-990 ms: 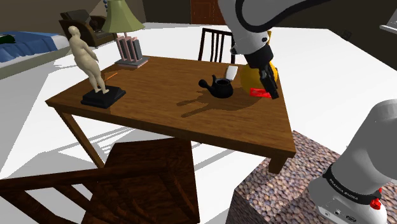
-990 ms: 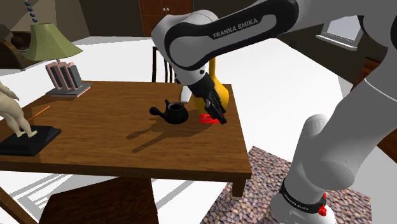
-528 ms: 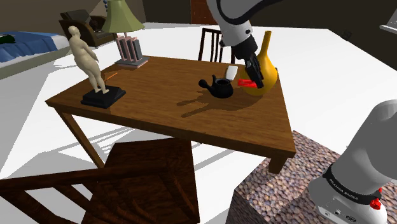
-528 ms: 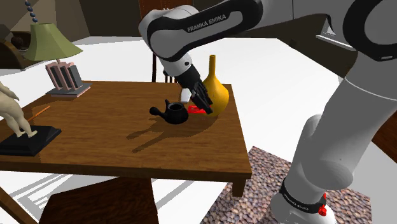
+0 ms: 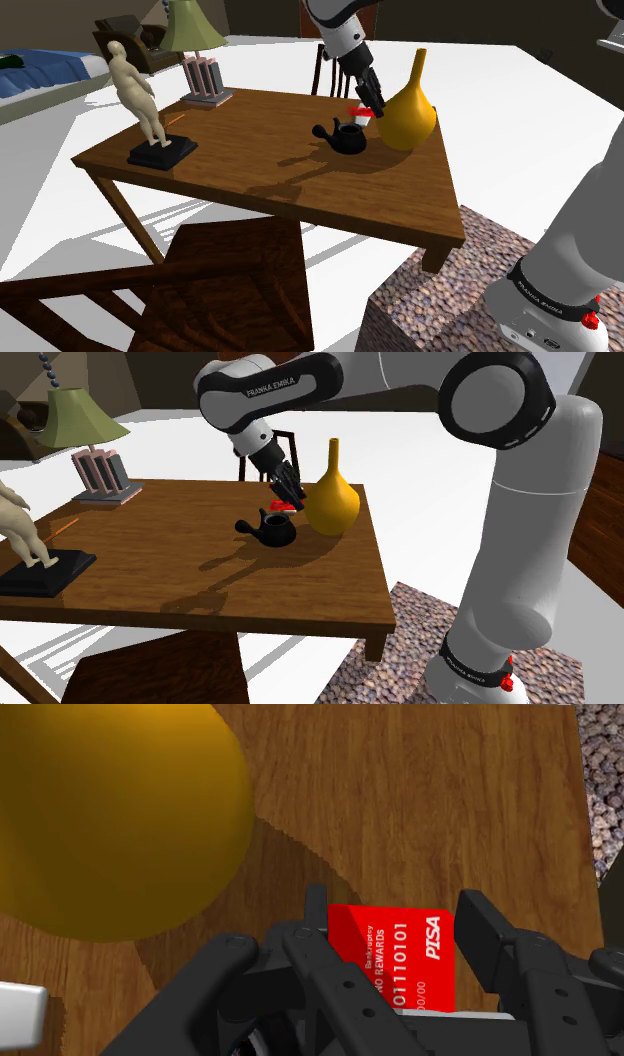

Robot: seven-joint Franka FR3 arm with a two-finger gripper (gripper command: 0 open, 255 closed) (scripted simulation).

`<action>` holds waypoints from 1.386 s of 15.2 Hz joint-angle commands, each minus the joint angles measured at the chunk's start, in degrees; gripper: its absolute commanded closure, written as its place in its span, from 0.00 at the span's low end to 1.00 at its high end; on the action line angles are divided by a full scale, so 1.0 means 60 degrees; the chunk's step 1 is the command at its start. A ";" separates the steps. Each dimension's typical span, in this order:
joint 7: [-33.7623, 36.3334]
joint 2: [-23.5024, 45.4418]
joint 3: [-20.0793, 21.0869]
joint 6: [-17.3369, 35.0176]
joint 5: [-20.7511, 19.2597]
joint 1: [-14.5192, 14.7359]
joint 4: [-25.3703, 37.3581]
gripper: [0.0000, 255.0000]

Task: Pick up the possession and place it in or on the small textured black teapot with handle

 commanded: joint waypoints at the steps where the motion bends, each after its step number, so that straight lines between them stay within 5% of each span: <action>1: -0.0196 0.0827 -0.0068 -0.0216 -0.0112 -0.0060 0.1085 1.00; 8: -0.1104 0.4326 -0.0316 -0.1921 -0.0497 -0.0148 0.6445 1.00; 21: -0.0600 0.3991 -0.0242 -0.0120 -0.0339 -0.0274 0.4251 1.00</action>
